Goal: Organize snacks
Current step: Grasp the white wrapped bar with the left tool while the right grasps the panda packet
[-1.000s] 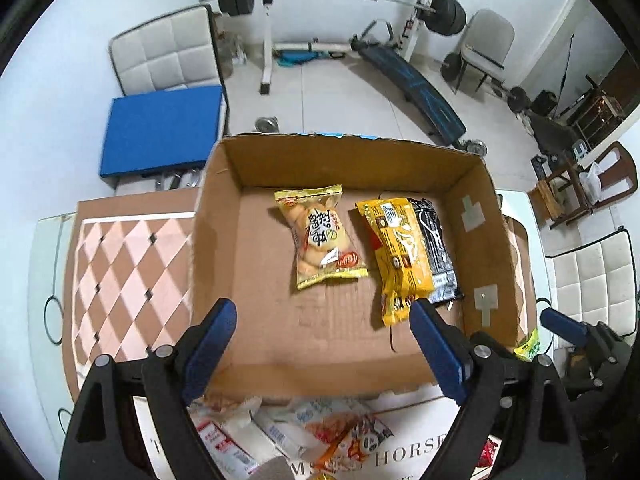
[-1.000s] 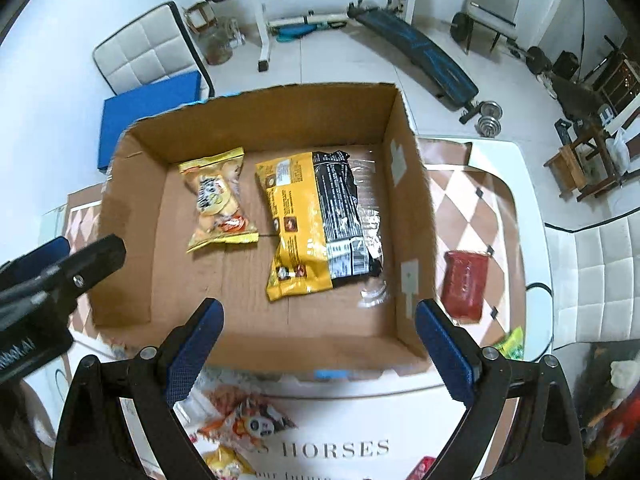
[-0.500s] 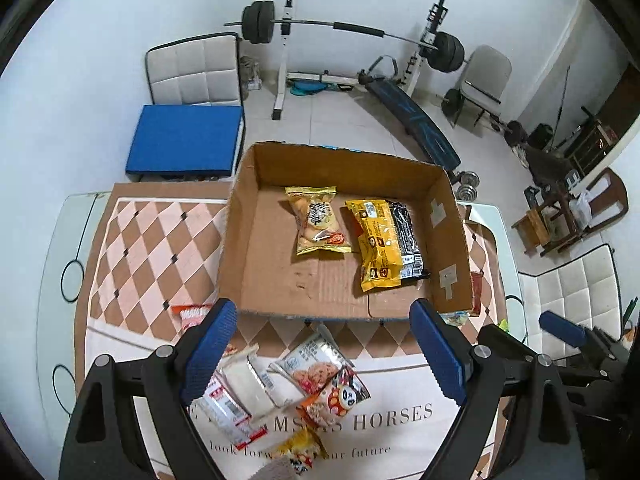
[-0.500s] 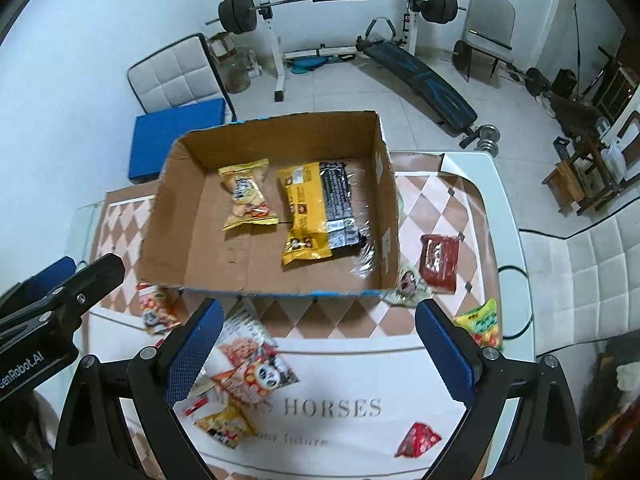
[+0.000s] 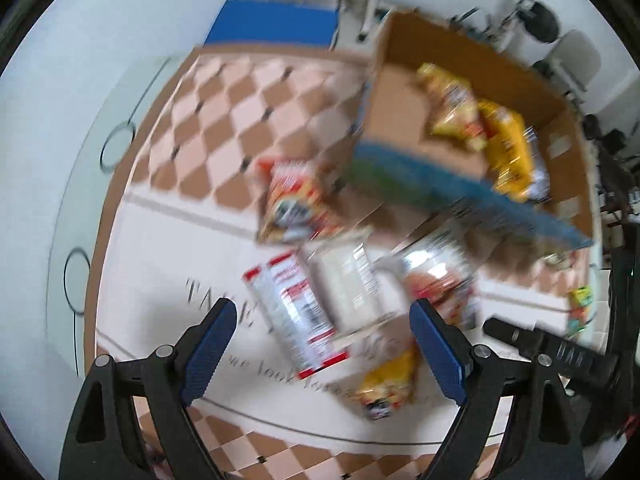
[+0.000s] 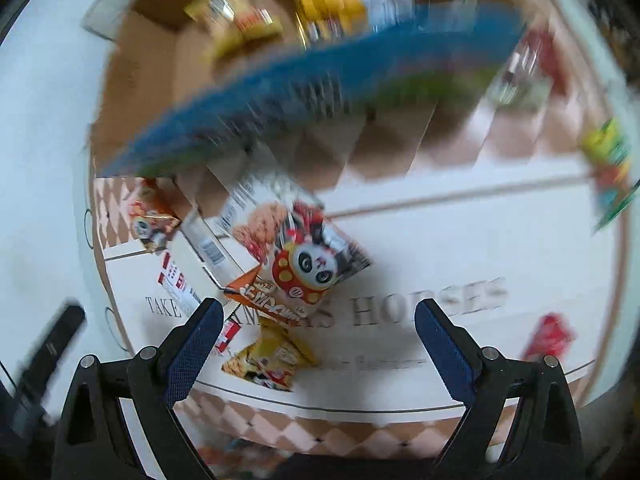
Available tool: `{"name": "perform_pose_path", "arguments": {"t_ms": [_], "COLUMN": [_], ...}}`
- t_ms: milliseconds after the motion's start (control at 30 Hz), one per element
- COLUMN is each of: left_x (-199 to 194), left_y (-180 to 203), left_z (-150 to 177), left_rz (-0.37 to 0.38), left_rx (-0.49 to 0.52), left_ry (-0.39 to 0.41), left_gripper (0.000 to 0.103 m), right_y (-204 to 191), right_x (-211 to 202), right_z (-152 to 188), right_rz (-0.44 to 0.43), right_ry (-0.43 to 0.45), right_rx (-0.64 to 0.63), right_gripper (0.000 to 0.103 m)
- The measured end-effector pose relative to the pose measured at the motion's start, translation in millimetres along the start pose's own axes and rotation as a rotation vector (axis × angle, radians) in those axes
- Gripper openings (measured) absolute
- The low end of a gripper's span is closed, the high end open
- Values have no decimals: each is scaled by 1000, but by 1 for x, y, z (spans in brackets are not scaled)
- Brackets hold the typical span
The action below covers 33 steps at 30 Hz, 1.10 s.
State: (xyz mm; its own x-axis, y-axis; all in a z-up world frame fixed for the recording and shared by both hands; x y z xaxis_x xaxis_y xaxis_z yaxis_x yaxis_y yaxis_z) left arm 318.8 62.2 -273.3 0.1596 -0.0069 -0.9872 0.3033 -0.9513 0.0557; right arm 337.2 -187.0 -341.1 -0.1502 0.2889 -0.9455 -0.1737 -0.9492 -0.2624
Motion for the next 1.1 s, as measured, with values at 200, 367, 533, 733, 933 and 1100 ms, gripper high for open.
{"name": "perform_pose_path", "arguments": {"t_ms": [200,367,533,733,933,1100], "left_x": [42,70,99,130,142,138], "left_y": [-28,-32,-19,9,26,45], "left_z": [17,16,7,-9,-9,14], "left_rz": [-1,74,178,160,79,31], "left_rx": [-67,-139,-205,-173,-66,79], "left_ry": [-102,-178,-254,-275,-248,-267], "left_gripper": [89,88,88,88,52,50], "right_y": [-5,-9,-11,8,29,42], "right_x": [59,81,82,60,56,49], "right_z": [-8,-6,1,5,5,6], "right_rz": [15,-1,11,169,320,292], "right_ry": [-66,-119,-144,-99,-107,-128], "right_rx": [102,146,98,-59,-199,-202], "right_gripper": [98,80,63,61,62,70]}}
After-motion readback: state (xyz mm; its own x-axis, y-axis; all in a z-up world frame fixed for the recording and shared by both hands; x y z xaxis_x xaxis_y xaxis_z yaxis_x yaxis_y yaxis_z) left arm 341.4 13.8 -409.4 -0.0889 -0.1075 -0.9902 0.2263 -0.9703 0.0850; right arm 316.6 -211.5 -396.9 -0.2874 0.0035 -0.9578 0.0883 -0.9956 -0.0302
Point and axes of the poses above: each gripper's, at about its wrist camera, not at the fingertips, and x roughly the way its jaws point, y to its right, z to its underside, the point moved 3 cm from there along x, roughly the way its jaws point, and after that the axes turned 4 degrees about z, right-handed, at the moved point
